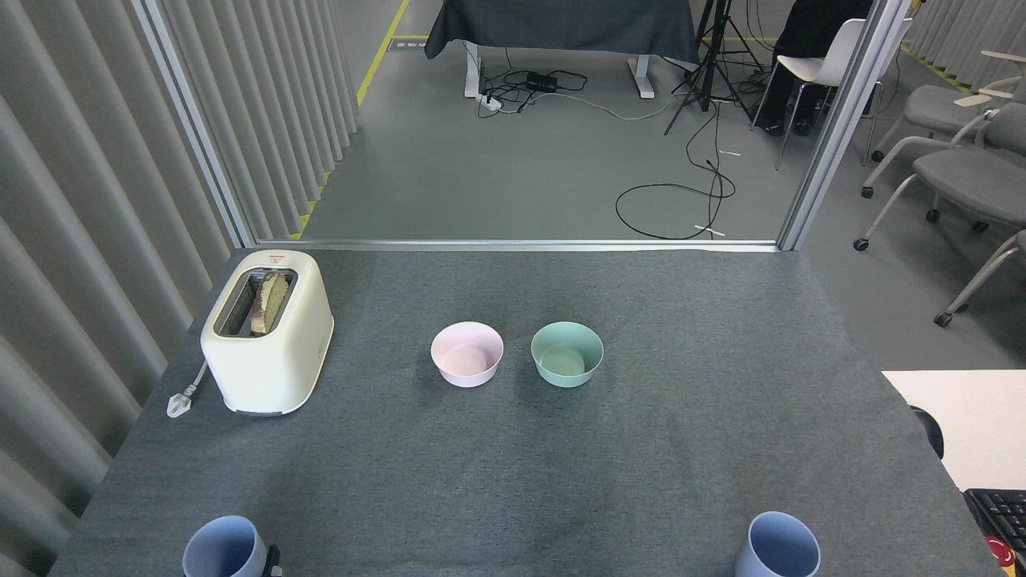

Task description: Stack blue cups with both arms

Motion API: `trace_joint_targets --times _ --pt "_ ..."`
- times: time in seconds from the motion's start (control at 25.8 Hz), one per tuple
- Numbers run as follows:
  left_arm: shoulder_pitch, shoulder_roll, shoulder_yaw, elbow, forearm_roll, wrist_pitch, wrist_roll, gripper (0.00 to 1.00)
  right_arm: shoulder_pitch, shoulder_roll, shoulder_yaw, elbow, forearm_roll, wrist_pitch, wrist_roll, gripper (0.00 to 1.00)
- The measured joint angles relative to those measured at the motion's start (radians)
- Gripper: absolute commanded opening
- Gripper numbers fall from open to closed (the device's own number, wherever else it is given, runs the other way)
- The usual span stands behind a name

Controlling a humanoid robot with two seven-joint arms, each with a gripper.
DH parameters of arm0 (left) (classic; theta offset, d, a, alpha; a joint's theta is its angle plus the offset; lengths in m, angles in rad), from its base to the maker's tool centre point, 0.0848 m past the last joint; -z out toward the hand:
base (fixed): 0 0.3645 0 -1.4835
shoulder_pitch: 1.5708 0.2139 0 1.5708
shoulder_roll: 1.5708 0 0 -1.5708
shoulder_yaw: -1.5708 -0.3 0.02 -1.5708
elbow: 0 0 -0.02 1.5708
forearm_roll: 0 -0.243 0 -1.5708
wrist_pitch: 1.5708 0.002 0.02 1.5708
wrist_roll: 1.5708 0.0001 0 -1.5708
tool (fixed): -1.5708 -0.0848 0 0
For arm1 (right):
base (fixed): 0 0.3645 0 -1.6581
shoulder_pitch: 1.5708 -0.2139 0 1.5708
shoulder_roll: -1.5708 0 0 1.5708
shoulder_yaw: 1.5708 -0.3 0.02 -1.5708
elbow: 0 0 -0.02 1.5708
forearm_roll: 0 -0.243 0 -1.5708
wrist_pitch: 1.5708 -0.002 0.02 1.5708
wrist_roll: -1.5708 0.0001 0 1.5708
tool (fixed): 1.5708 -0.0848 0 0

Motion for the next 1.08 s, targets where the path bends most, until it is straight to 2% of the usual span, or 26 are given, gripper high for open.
trace_joint_targets --times 0.08,0.12,0.35,0.54,0.74,0.93,1.08 --pt "0.002 0.000 -0.001 -0.002 -0.002 0.000 0.000 0.53 0.002 0.000 0.000 0.000 0.000 0.000 0.000 1.00" --pt "0.006 0.000 -0.001 -0.005 -0.002 0.000 0.000 0.51 0.003 0.000 0.000 0.000 0.001 0.000 0.000 1.00" --pt "0.043 -0.003 -0.036 -0.116 -0.005 -0.012 0.002 0.53 0.004 -0.001 0.000 0.000 0.002 -0.001 -0.001 1.00" --pt "0.024 -0.009 -0.226 -0.175 -0.020 -0.012 0.002 0.52 0.004 0.000 0.000 -0.001 0.002 -0.001 -0.003 1.00" --pt "-0.111 -0.062 -0.406 -0.060 -0.082 0.022 0.001 0.53 0.009 0.001 0.002 -0.001 0.003 0.001 -0.004 1.00" --pt "-0.215 -0.143 -0.457 0.076 -0.172 0.041 -0.006 0.53 0.021 0.001 0.003 0.000 0.002 0.009 -0.002 1.00" --pt "-0.242 -0.163 -0.474 0.142 -0.191 0.044 -0.010 0.53 0.023 0.001 0.002 0.000 0.001 0.010 -0.013 1.00"
